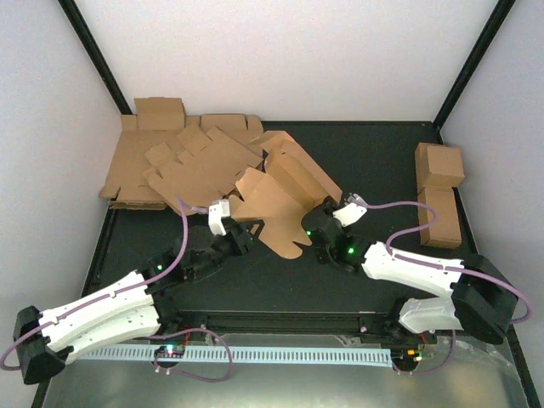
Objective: Fold the paper box
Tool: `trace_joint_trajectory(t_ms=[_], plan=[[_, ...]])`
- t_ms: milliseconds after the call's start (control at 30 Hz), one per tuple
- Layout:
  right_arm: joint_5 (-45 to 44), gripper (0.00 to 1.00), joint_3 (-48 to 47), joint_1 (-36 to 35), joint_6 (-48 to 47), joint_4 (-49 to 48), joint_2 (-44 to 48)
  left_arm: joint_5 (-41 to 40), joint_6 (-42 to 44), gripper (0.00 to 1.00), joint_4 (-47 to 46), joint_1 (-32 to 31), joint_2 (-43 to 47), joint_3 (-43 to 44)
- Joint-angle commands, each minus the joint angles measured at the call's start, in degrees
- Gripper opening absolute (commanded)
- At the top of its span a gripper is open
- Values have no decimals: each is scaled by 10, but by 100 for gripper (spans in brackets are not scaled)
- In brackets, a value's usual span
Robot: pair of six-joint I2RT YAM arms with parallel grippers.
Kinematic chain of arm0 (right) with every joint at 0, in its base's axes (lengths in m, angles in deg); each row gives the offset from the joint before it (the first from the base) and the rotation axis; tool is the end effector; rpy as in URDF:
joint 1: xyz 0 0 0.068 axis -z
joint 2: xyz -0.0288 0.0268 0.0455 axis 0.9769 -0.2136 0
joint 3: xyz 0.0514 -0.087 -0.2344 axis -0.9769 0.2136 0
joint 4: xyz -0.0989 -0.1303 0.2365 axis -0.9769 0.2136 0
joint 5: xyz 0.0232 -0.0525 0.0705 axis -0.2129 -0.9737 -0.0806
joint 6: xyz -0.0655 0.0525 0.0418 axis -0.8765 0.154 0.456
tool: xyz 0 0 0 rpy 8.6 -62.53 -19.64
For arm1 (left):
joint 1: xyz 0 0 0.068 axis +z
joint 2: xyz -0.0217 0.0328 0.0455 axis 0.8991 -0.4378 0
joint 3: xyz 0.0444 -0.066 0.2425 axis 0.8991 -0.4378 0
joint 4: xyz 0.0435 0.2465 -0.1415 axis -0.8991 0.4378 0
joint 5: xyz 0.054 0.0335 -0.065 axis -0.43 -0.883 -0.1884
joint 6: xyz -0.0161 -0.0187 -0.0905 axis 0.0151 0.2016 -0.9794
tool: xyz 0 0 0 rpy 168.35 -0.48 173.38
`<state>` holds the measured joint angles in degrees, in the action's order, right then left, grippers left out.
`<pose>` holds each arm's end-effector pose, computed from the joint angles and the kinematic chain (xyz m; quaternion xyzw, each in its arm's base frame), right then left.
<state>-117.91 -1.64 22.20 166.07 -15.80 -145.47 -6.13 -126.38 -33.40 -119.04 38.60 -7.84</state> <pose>0.2327 0.2158 0.1778 0.3602 0.7264 0.2195 0.5426 0.1665 -0.2113 0.2391 -0.0571 0.7898 -0.4564 0.4057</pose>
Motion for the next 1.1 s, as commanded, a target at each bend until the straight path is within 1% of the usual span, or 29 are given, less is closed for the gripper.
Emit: trace_joint_trajectory(t_ms=[0,67,100,200,233,267,300,333,367,400,433,533,700,767,933,1067], plan=[[-38,2,4,-6,1,-15,13,-30,18,45,-21,-3,1,18],[-38,2,3,-7,2,-15,14,-34,24,34,-21,-3,-1,19],[-38,2,3,-8,2,-15,13,-35,26,31,-20,-3,-2,20],[-38,2,3,-9,2,-17,14,-42,29,22,-16,-3,-5,23],[-37,2,3,-9,1,-17,14,-43,26,22,-13,-3,-5,23],[-38,2,4,-10,0,-17,14,-43,22,25,-7,-3,-4,24],[-40,2,4,-10,-1,-18,14,-42,18,33,2,-3,-3,24],[-42,2,4,-9,-2,-18,15,-40,12,45,11,-3,1,23],[-45,1,4,-9,-4,-18,15,-39,9,53,18,-3,6,21],[-48,2,4,-10,-4,-17,16,-39,7,58,24,-3,13,17],[-51,2,5,-10,-3,-16,17,-41,6,62,32,-3,25,13],[-54,2,5,-10,-5,-16,19,-55,-6,67,53,-3,56,-5],[-53,2,6,-10,-7,-18,22,-49,-23,74,54,-3,101,-37],[-52,2,6,-10,-7,-20,22,-46,-24,77,53,-3,104,-46],[-47,2,5,-10,-12,-22,25,-36,-9,91,19,-3,90,-57],[-43,2,7,-10,-11,-23,30,-25,9,90,-25,-3,81,-56]])
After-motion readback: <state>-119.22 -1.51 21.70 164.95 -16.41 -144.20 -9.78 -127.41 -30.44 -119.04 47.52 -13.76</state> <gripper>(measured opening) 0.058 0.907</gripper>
